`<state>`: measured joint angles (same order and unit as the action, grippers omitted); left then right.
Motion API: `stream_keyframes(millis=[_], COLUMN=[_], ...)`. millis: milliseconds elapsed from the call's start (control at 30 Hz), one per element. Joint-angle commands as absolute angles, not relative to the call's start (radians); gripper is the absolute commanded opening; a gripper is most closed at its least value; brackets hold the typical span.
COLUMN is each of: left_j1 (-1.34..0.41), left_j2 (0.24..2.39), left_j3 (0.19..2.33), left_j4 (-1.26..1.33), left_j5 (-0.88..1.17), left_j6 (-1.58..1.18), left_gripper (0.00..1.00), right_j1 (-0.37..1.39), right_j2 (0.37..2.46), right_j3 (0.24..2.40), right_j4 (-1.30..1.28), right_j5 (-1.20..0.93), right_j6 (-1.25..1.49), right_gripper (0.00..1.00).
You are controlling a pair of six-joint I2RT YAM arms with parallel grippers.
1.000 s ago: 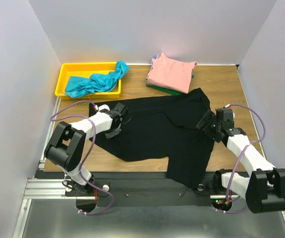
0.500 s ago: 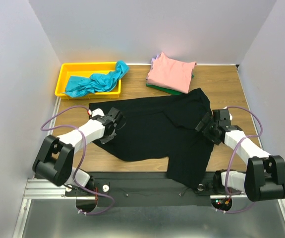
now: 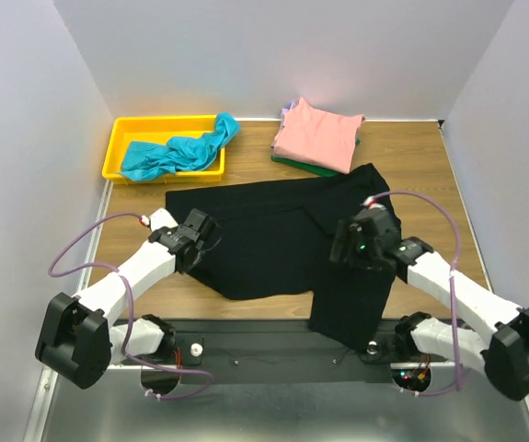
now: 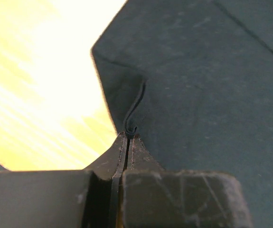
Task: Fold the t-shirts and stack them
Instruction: Fold the tshirt
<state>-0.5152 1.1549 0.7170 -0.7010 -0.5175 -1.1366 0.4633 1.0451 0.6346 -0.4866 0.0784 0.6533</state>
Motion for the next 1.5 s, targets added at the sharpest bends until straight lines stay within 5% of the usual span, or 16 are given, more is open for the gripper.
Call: stream_keyframes(millis=[0, 400, 600, 833, 967, 1067, 1333, 1467], left_j1=[-0.514, -0.514, -0.514, -0.514, -0.514, -0.514, -0.514, -0.514], left_j2=[1.101, 0.950, 0.940, 0.942, 0.948, 0.943, 0.920, 0.919], left_j3=[0.669, 0.630, 0.626, 0.627, 0.629, 0.627, 0.623, 0.623], left_j4=[-0.793, -0.788, -0.788, -0.782, -0.784, -0.785, -0.778, -0.776], left_j5=[-0.600, -0.617, -0.618, -0.617, -0.615, -0.618, -0.617, -0.614], left_j6=[-1.270, -1.325, -1.325, -1.319, -1.316, -1.319, -1.318, -1.316], left_gripper=[0.00, 0.00, 0.00, 0.00, 0.00, 0.00, 0.00, 0.00], right_j1=[0.728, 1.224, 1.285, 1.285, 1.284, 1.284, 1.282, 1.259], right_j2=[1.072, 1.138, 1.192, 1.210, 1.278, 1.305, 1.313, 1.293], right_j3=[0.684, 0.672, 0.660, 0.606, 0.606, 0.603, 0.635, 0.698], right_j4=[-0.728, -0.926, -0.989, -0.957, -0.946, -0.933, -0.942, -1.005], right_j5=[0.212, 0.160, 0.160, 0.111, 0.092, 0.095, 0.193, 0.334], right_j6=[0.744, 0.890, 0.963, 1.035, 1.020, 1.022, 1.100, 1.161], right_gripper=[1.00, 0.92, 0.87, 0.64, 0.63, 0.54, 0.01, 0.01])
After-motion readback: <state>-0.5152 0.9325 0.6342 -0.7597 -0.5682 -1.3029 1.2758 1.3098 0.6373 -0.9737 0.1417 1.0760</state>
